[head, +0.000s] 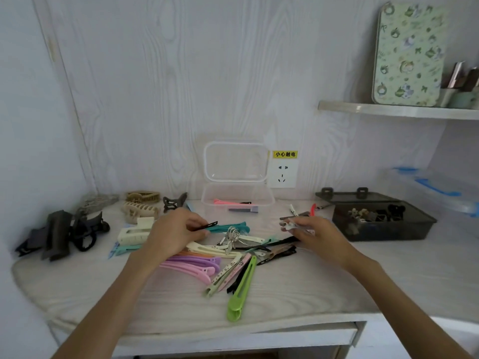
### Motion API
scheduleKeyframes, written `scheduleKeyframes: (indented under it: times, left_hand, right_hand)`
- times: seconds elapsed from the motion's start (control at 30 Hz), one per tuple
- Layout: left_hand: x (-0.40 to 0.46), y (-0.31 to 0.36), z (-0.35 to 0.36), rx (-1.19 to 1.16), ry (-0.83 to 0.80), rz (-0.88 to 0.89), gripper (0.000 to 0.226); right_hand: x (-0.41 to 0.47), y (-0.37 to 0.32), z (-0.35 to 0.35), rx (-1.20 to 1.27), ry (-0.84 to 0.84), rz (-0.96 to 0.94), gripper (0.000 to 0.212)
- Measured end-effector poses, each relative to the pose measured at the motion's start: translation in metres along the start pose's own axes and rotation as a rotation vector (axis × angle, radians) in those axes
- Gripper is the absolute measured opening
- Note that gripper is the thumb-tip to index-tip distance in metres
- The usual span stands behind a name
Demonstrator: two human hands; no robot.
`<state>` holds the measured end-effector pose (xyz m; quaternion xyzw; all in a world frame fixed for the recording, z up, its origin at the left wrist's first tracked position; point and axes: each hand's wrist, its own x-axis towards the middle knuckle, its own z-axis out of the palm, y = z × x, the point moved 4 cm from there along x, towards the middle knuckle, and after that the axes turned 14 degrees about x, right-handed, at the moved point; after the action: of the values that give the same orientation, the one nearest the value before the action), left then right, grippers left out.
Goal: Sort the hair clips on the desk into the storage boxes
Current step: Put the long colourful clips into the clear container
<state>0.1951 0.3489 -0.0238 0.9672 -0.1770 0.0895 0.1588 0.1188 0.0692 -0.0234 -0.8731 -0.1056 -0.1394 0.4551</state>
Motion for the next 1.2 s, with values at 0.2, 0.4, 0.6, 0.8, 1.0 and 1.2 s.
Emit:
scheduleKeyframes:
  times: [0.2, 0.4, 0.6, 0.8, 1.0, 1.2]
  left_hand:
    - [-0.010, -0.018, -0.018, -0.140, 0.284, -0.009, 0.024]
    - [0.014, -0.005, -0.043, -0.457, 0.588, -0.073, 0.026]
    - [0.042, 0.021, -0.011, -0.326, 0.664, -0.132, 0.027]
    - [0.042, 0.014, 0.003, -0.278, 0.600, -0.123, 0.027]
    - [0.043, 0.010, -0.011, -0.232, 0.445, 0.065, 0.028]
    - [0.008, 0.009, -0.028, -0.466, -0.238, 0.251, 0.026]
  right_hand:
    - [0.006, -0.002, -0.003, 0.114, 0.262, -0.113, 0.026]
    - [0.042, -0.040, 0.001, 0.092, 0.443, -0.257, 0.025]
    - [0.093, -0.037, 0.046, -0.251, 0.323, -0.233, 0.037]
    - [0.091, -0.015, 0.051, -0.289, 0.013, -0.087, 0.062]
    - [0.060, -0.035, 0.008, 0.207, 0.093, -0.056, 0.014]
    - [0.039, -0.036, 0.027, 0.246, -0.229, 0.093, 0.016]
